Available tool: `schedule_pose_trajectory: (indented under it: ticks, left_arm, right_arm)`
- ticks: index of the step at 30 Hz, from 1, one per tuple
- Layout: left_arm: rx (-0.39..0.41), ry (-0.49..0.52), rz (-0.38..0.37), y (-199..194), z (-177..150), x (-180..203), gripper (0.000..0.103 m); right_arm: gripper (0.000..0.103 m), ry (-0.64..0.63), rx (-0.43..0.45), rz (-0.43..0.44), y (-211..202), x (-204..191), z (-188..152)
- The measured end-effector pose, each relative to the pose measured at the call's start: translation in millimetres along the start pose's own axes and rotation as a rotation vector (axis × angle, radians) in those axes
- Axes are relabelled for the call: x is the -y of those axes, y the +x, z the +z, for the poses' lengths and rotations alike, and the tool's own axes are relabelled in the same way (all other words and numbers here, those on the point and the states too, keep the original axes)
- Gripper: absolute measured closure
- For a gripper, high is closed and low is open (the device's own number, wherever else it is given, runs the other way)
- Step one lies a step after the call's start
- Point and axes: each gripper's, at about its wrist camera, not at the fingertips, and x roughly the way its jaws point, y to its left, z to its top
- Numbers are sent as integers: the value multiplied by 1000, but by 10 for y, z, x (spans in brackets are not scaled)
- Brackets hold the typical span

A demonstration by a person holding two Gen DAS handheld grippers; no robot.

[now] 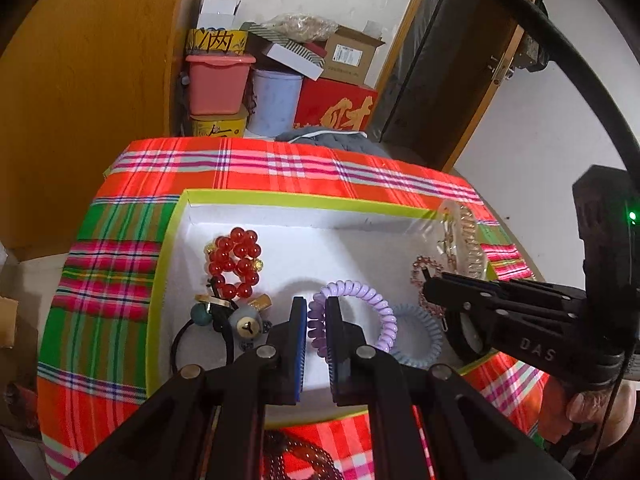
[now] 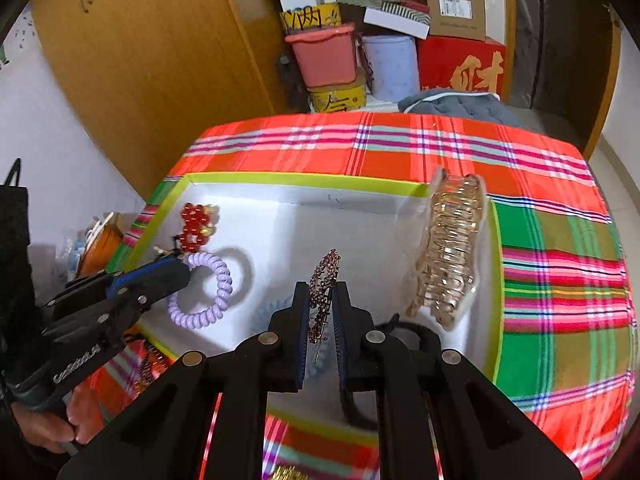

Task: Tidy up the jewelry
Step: 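Drop the hairpin in the tray with the right tool while the left drops the coil, then withdraw both tools from the tray toward the last bracelets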

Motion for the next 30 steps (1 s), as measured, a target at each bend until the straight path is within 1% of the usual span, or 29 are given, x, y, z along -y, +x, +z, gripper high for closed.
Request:
schedule_pose_trajectory:
  ticks: [7, 15, 17, 19, 20, 21, 30]
  left_arm:
    - [-39, -10, 19, 184, -41, -56, 94]
    - [-38, -16, 32, 148, -55, -51, 94]
    - [-33, -22, 32, 115, -57, -57, 93]
    - [-25, -30, 24, 64, -60, -55, 86]
    - [-19, -35, 19, 27, -64, -54, 81]
    - [-13, -38, 12, -8, -64, -52, 79]
    - [32, -27, 2, -389, -134, 37, 79]
  right_arm:
    - [91, 15, -27, 0, 167, 52, 17]
    - [85, 10, -17, 2, 107, 55, -5]
    - [85, 6, -11, -2, 83, 41, -10]
    - [84, 2, -2, -1, 29, 23, -17]
    - [84, 1, 2, 1, -3, 21, -24]
    - [83, 0, 7, 4, -38, 13, -28]
    - [83, -6, 51, 18, -389, -74, -159]
